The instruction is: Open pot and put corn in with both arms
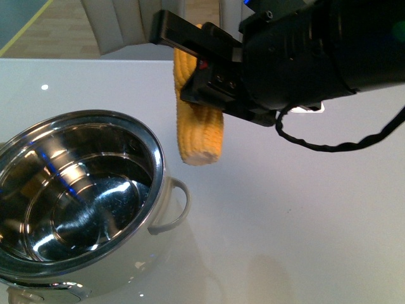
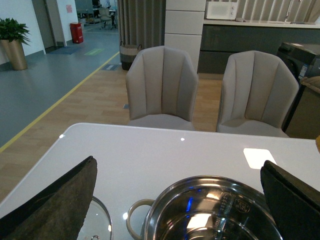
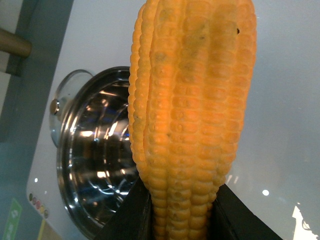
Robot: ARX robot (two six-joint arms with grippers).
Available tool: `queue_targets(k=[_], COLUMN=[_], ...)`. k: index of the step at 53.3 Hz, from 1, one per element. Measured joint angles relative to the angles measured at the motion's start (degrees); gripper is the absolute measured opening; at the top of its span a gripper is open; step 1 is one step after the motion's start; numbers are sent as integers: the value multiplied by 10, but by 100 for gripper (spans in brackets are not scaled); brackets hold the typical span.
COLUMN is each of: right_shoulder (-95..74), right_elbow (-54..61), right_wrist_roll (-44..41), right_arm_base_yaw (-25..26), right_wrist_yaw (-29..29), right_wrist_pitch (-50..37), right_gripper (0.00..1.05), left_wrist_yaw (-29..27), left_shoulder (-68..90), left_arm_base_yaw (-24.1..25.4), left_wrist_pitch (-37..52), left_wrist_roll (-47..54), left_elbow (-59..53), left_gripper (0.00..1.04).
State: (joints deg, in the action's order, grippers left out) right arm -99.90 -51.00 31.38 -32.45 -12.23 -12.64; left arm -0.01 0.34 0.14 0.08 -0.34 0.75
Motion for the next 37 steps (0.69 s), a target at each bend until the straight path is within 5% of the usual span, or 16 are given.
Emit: queue_targets(k=[37], right_shoulder=[-151], right_elbow=[-165], right_wrist_roll=[93], right_arm_base_yaw=[-83], right_wrist_yaw=[-13], right_wrist_pitch=[42], right_gripper=[16], left_wrist_yaw=[0], left_shoulder=[0], left_arm_base_yaw=[0], left_wrist_pitch=[0], left_wrist_roll=[0], left_elbow=[0], left_gripper=[98])
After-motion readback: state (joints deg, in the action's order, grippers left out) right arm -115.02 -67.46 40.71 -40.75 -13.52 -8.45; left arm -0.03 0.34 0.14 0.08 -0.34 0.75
